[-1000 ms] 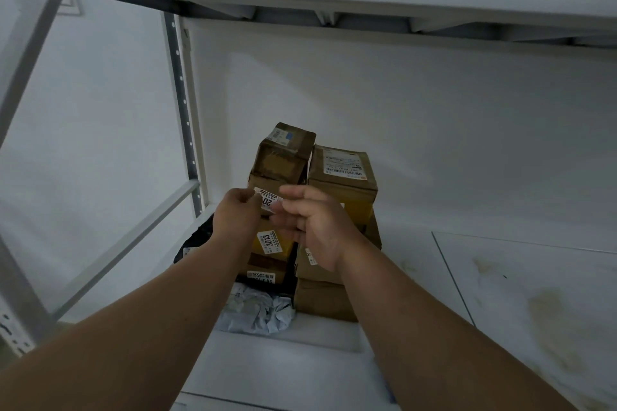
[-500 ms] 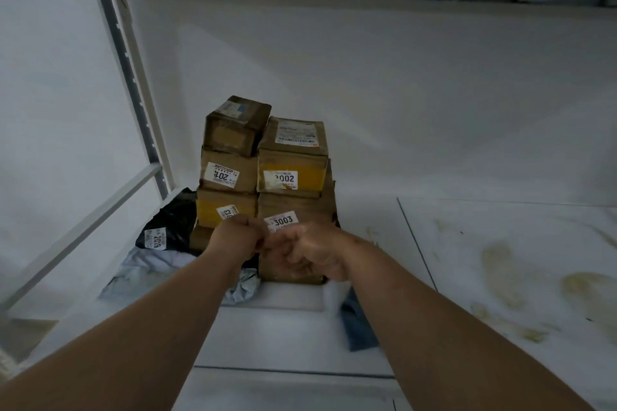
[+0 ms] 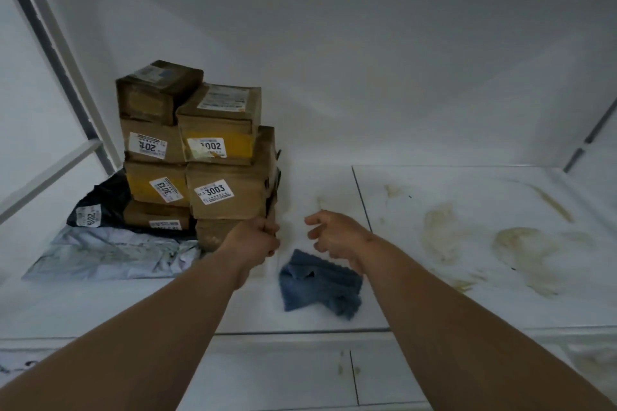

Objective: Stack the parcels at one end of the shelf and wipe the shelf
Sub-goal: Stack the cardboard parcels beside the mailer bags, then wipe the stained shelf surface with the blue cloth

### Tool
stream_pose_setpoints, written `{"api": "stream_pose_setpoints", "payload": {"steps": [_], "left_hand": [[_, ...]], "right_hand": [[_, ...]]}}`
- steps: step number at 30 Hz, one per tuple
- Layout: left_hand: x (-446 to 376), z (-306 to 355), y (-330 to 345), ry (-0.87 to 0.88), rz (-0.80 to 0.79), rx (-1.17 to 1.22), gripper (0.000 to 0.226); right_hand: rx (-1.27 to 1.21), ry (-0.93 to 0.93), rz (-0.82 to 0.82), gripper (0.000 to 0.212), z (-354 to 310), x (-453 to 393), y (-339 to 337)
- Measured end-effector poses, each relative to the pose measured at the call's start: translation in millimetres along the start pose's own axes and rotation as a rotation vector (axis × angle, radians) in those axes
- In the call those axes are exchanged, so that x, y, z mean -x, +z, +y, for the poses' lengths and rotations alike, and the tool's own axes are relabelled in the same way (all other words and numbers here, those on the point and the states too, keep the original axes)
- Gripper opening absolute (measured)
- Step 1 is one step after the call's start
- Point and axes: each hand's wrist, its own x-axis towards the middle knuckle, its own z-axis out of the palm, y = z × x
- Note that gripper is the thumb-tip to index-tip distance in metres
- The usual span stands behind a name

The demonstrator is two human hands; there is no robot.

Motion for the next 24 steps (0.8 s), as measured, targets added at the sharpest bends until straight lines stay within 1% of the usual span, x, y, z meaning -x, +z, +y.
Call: {"api": "stream_pose_setpoints", "payload": {"steps": [3, 5, 7, 9, 12, 13, 14, 17, 20, 22, 24], "left_hand": [[0.5, -9.2, 28.3, 0.009, 0.009, -0.09, 0.034], [4.0, -14.0, 47.6, 0.028, 0.003, -0.137, 0.033], [6.4, -19.2, 64.1, 0.051, 0.0, -0.233, 0.03], [9.6, -25.1, 77.3, 0.068, -0.02, -0.356, 0.029], [9.3, -39.4, 90.6, 0.034, -0.015, -0.467, 0.03], [8.8, -43.4, 92.8, 0.023, 0.001, -0.481, 0.03], [7.7, -46.7, 94.6, 0.015, 0.022, -0.491, 0.03], [11.7, -43.5, 96.3, 0.001, 0.065, -0.49, 0.032], [14.4, -37.4, 93.3, -0.049, 0.095, -0.434, 0.02], [13.8, -34.6, 88.4, -0.094, 0.136, -0.3, 0.012], [15.4, -29.5, 82.5, -0.109, 0.17, -0.196, 0.011]], "right_hand": [[0.089, 0.054, 0.024, 0.053, 31.0, 9.2, -20.3], [0.18, 0.073, 0.026, 0.055, 52.5, 14.4, -30.0], [0.244, 0.081, 0.011, 0.053, 70.4, 18.7, -34.2], [0.342, 0.049, -0.036, 0.041, 85.2, 20.0, -32.7], [0.439, -0.028, -0.051, 0.013, 100.2, 16.1, -20.0], [0.454, -0.042, -0.034, 0.01, 103.5, 13.9, -15.8], [0.465, -0.043, -0.025, 0.011, 107.2, 9.8, -12.2], [0.524, -0.051, -0.033, 0.016, 108.9, 6.4, -8.6], [0.55, -0.1, -0.057, 0.022, 103.1, 7.1, -16.2], [0.486, -0.143, -0.064, 0.019, 97.2, 5.3, -25.7], [0.341, -0.129, -0.041, 0.013, 90.1, 2.5, -36.6]]}}
